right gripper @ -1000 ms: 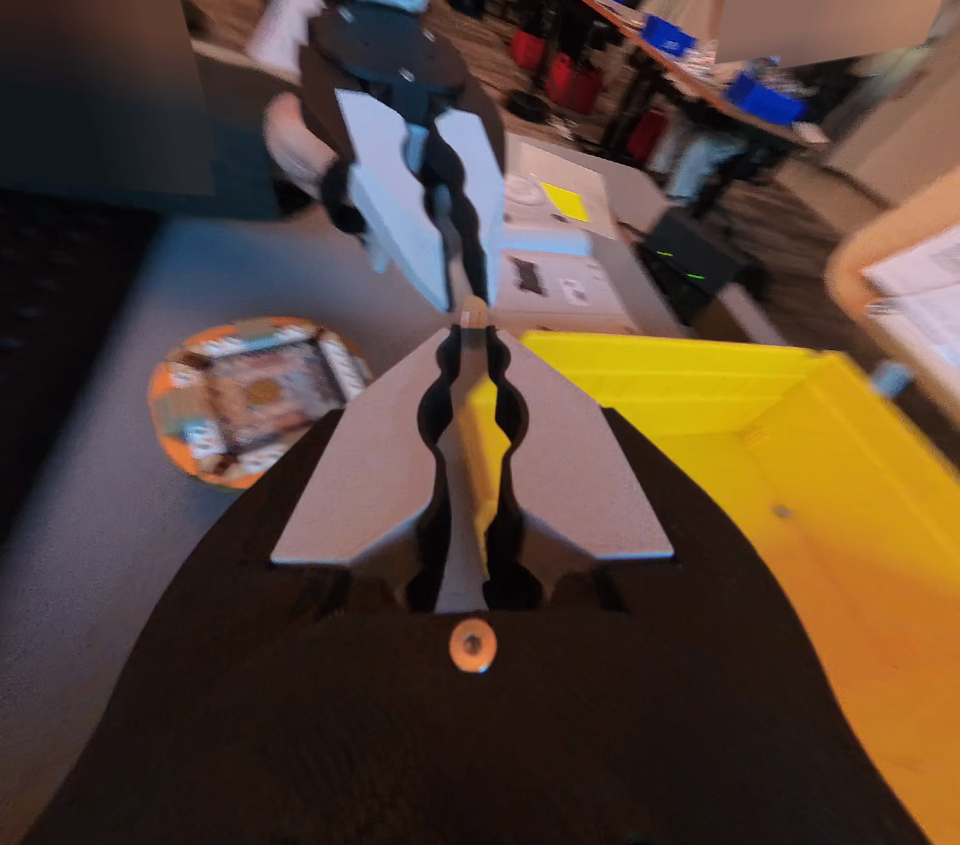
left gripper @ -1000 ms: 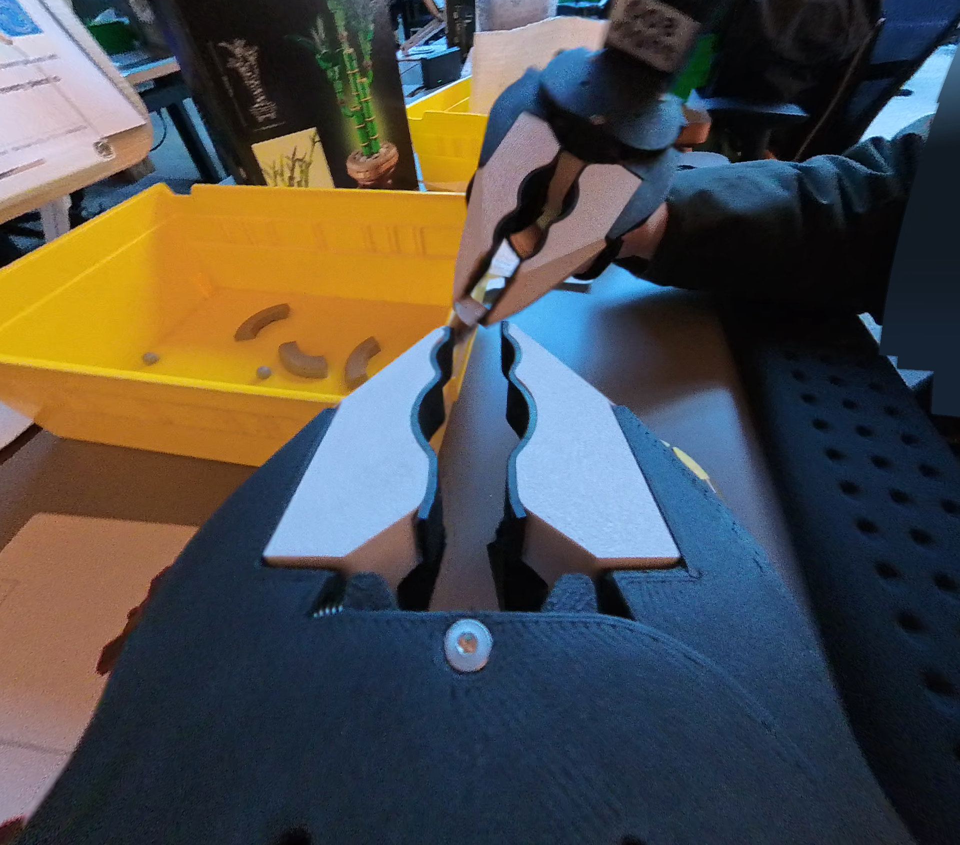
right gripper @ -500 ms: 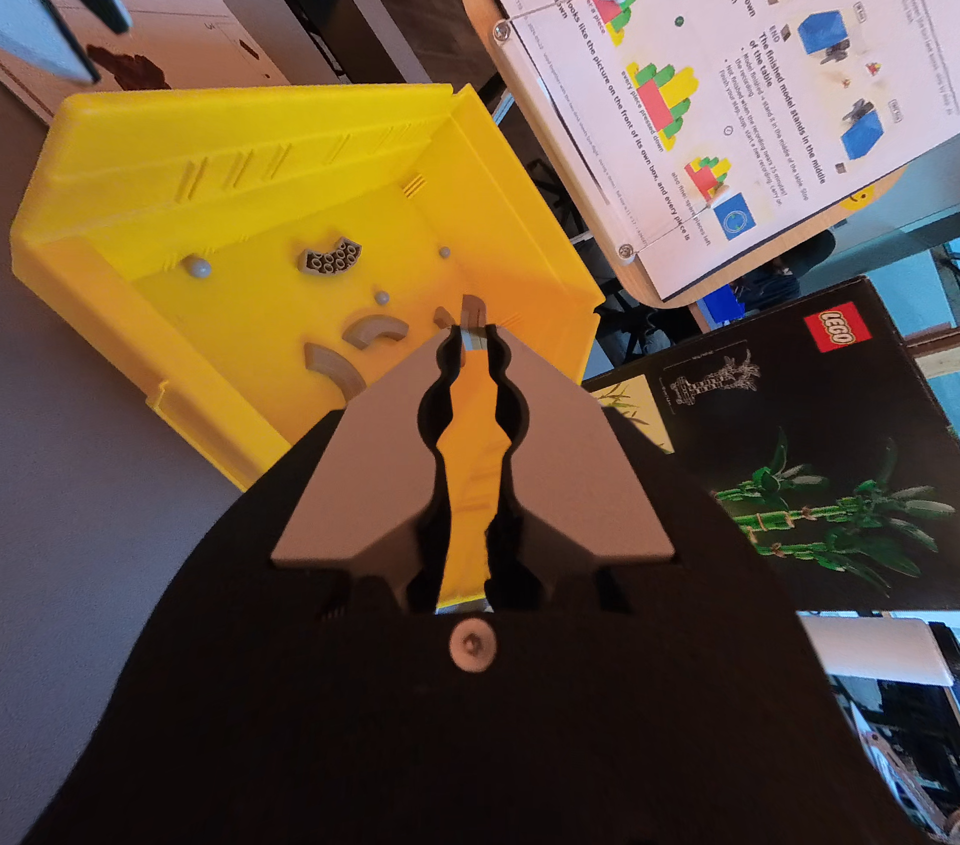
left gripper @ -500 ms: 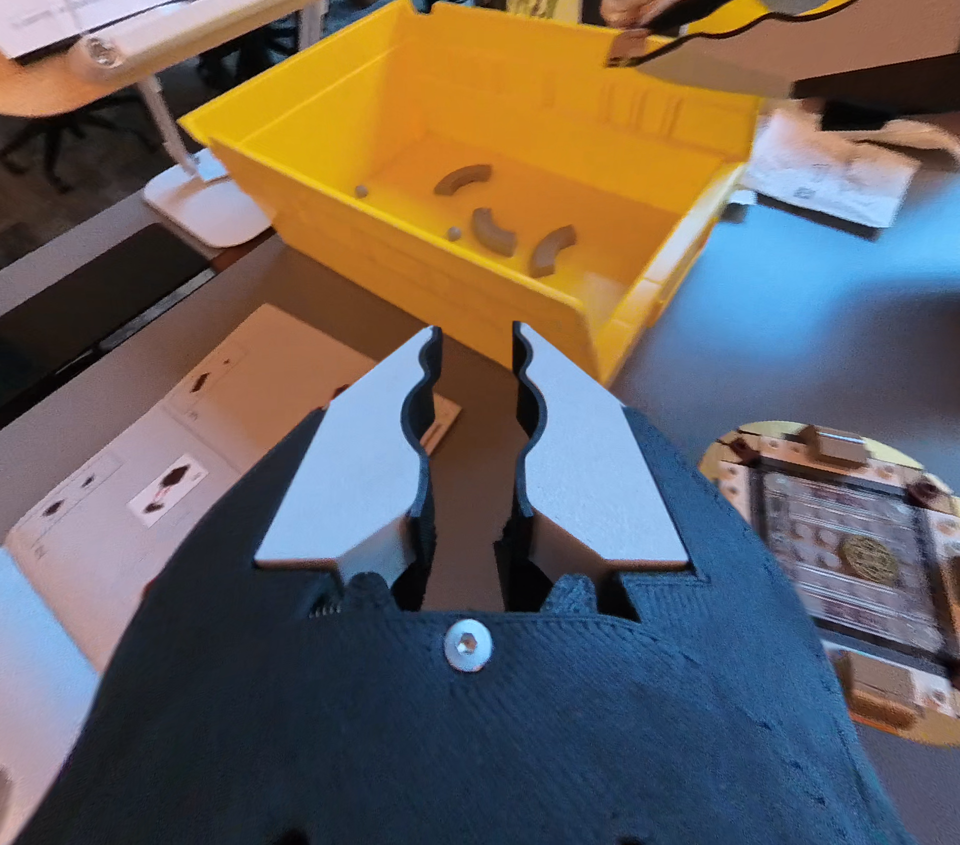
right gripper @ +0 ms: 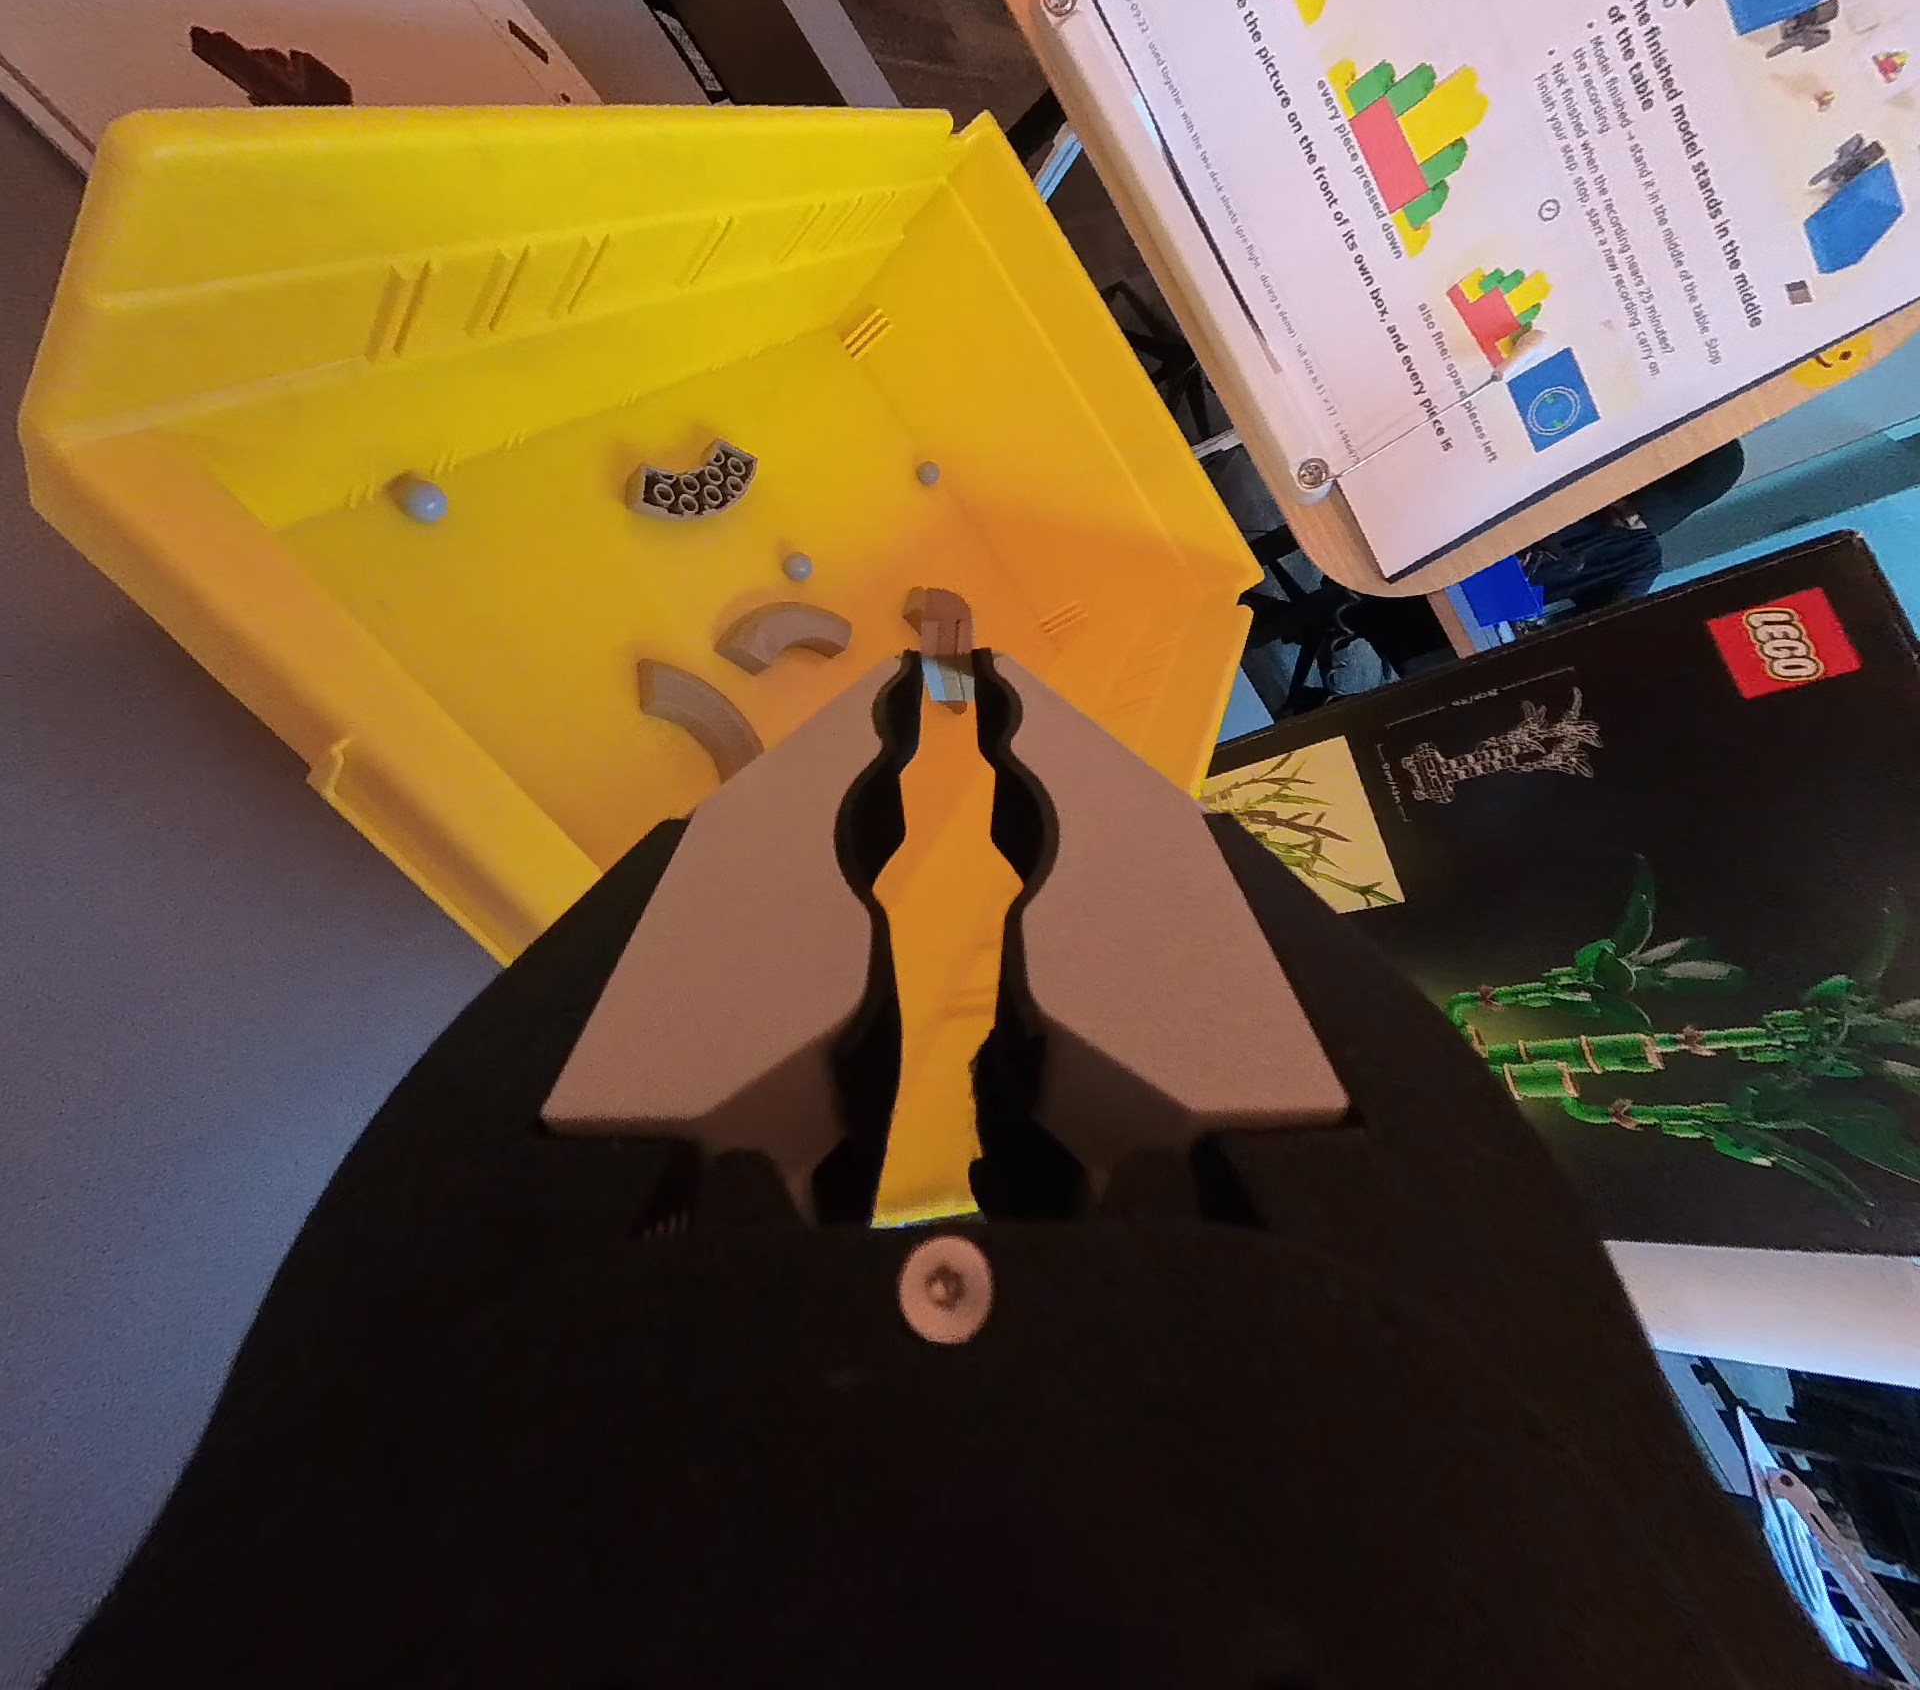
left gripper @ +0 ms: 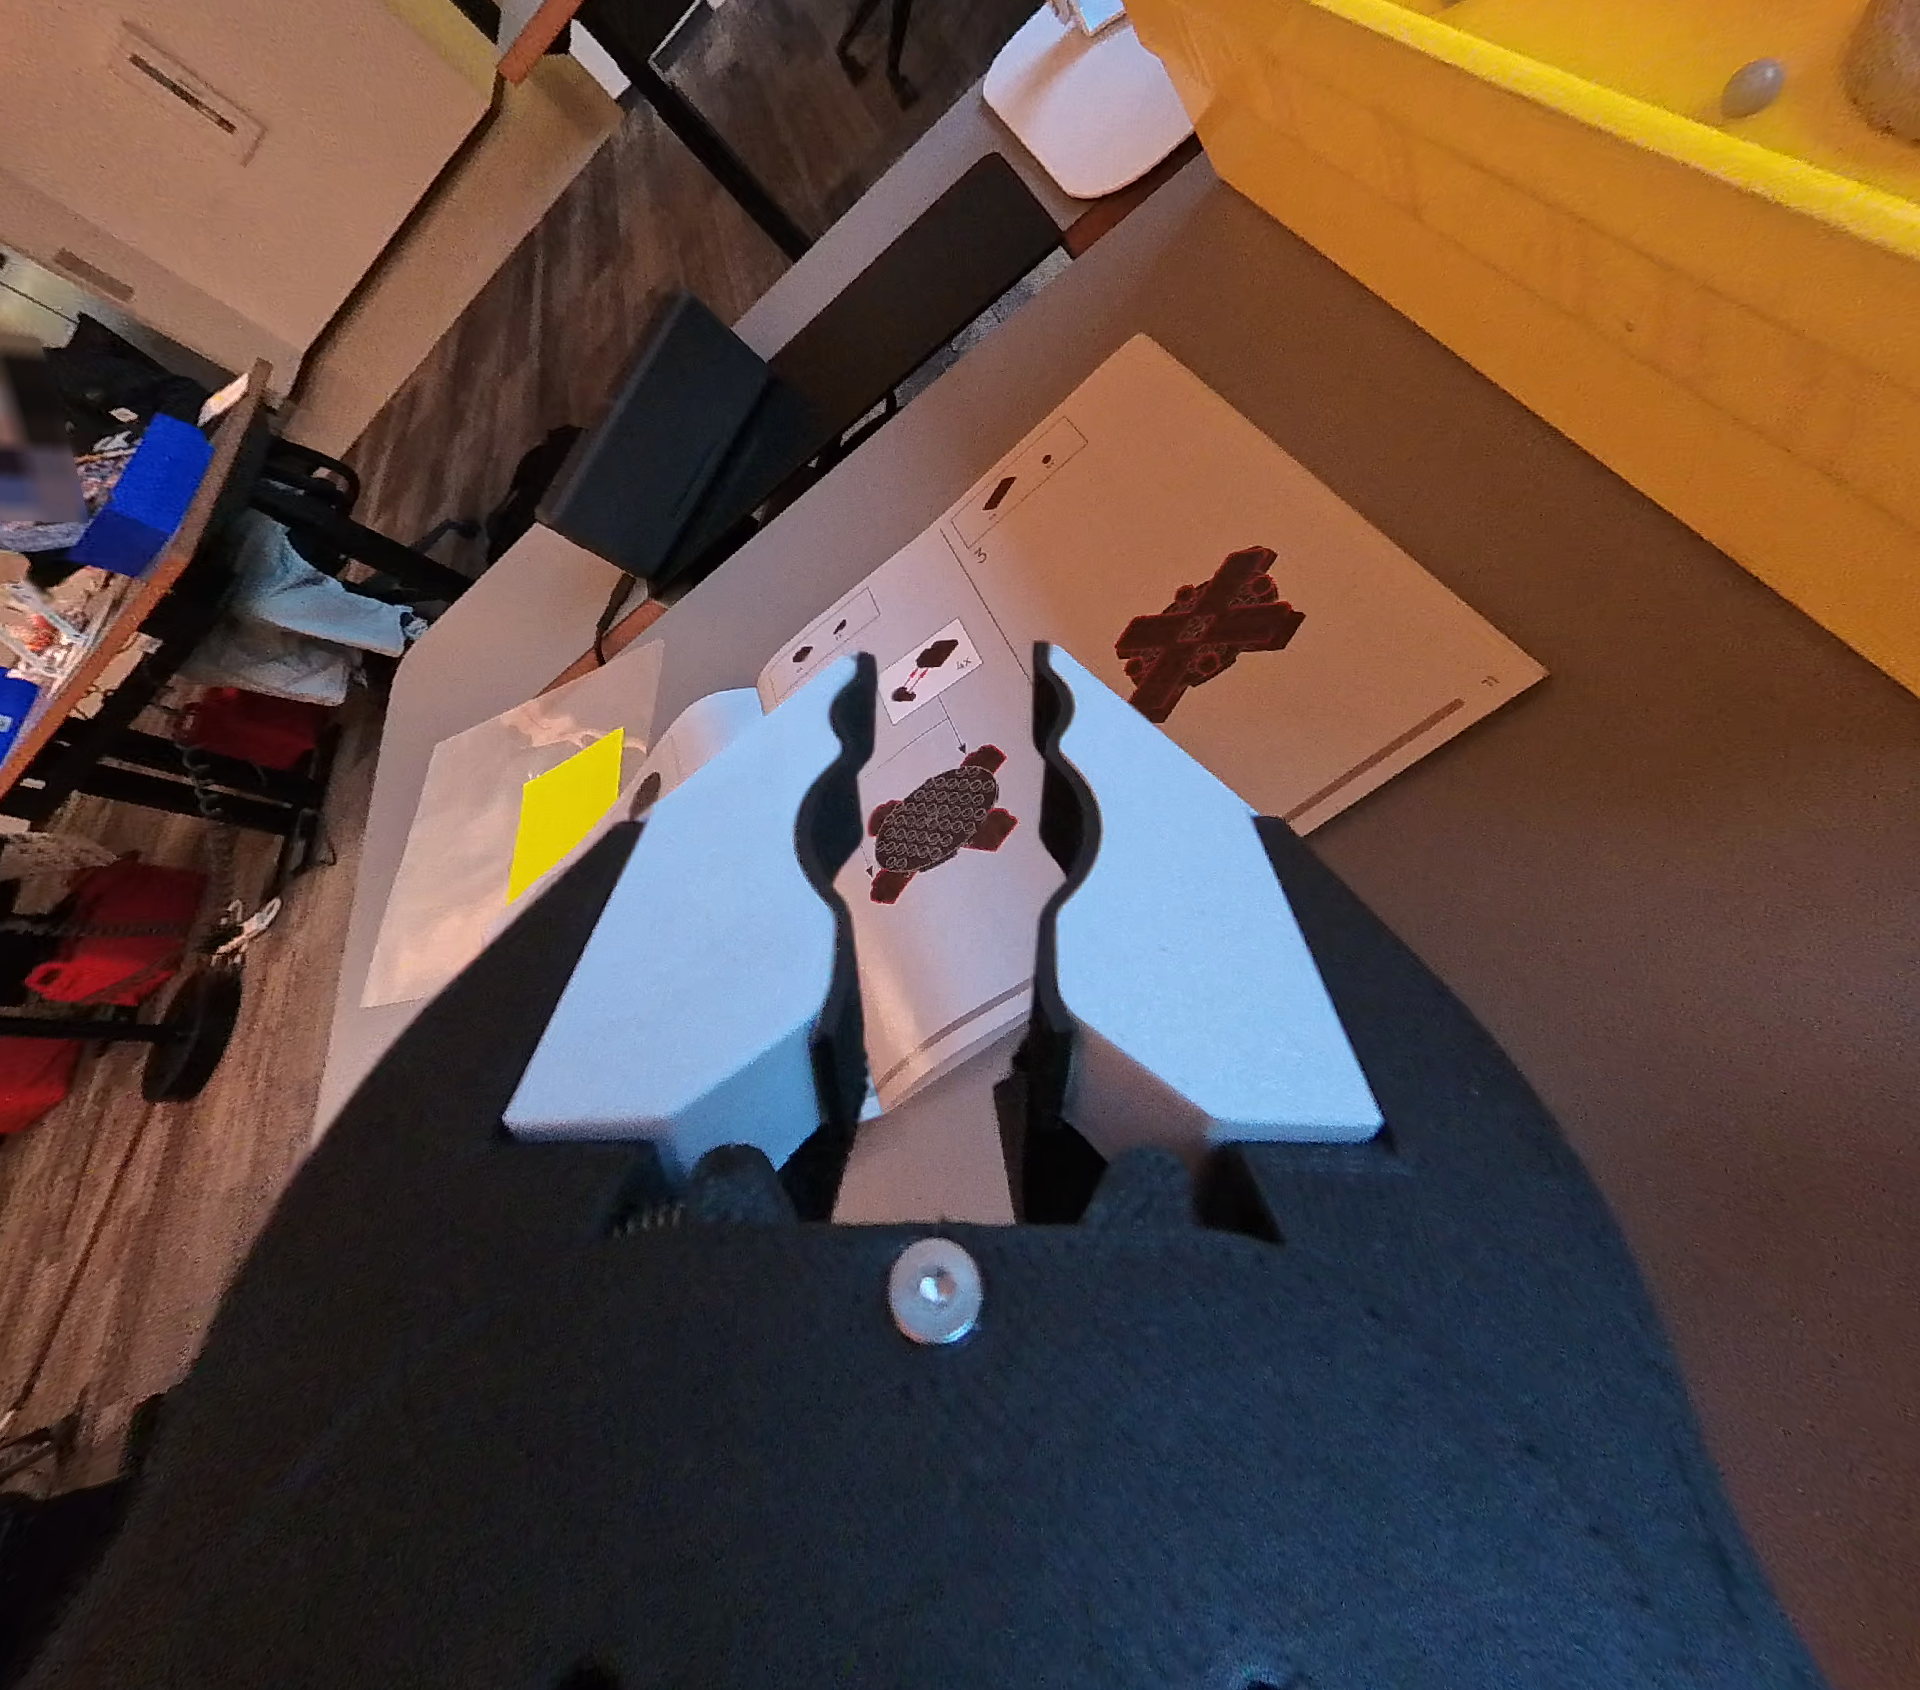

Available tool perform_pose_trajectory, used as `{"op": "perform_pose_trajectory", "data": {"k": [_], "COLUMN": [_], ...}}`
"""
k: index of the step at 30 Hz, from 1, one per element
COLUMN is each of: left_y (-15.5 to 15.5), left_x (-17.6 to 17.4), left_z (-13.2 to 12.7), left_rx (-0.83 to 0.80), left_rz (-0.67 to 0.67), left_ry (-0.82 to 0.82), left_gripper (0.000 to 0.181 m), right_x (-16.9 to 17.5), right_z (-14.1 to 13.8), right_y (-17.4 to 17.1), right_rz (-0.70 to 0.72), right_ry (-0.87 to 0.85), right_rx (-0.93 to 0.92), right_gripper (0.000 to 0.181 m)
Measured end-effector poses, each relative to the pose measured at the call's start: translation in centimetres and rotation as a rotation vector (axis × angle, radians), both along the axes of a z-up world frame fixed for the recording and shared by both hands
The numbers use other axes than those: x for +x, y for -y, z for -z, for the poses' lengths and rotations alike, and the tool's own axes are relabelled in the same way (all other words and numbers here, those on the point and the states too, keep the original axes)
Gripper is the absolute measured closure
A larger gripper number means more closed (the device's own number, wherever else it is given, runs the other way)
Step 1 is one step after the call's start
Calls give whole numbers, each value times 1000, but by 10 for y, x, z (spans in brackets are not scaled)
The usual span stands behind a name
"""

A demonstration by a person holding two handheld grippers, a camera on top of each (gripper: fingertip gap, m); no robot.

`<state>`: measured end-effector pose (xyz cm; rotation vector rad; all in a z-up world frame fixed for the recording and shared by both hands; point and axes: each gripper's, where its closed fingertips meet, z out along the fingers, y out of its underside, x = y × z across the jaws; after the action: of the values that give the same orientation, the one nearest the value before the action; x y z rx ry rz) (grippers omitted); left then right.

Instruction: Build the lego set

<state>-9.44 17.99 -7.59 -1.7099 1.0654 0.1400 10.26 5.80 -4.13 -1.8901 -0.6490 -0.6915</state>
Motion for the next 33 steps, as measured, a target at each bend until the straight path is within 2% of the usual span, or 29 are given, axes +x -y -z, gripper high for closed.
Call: {"op": "perform_pose_trajectory", "data": {"k": [9,12,14,15,16,18,19,21,25,28,33], "left_y": [1,8,30,51,77,117,130,141,151,164,166], "left_x": [1,9,31,47,62,77,79,81,86,87,84], "left_z": [2,7,8,4,-4,-32,-47,-61,-59,-65,-75], "left_rx": [-19,-110,-281,-403,-542,-786,-880,-1016,-1116,-1143,-1156], "left_rz": [4,46,185,317,467,696,776,845,876,943,986], "left_ry": [10,82,236,333,435,664,773,898,921,944,998], "left_gripper": [152,152,148,149,151,136,132,132,131,144,143], "right_x": [-1,-9,-29,-42,-56,-72,-75,-85,-103,-117,-120], "right_z": [0,-2,-7,-10,-15,-30,-35,-44,-52,-51,-60], "right_y": [0,0,1,3,6,13,16,22,32,38,42], "right_rz": [-11,-58,-171,-243,-330,-440,-468,-545,-617,-639,-619], "right_ry": [-3,-31,-171,-262,-350,-487,-527,-564,-464,-325,-195], "right_rx": [2,20,49,59,67,121,142,170,232,270,356], "right_gripper": [174,174,174,174,174,174,174,174,174,174,174]}}
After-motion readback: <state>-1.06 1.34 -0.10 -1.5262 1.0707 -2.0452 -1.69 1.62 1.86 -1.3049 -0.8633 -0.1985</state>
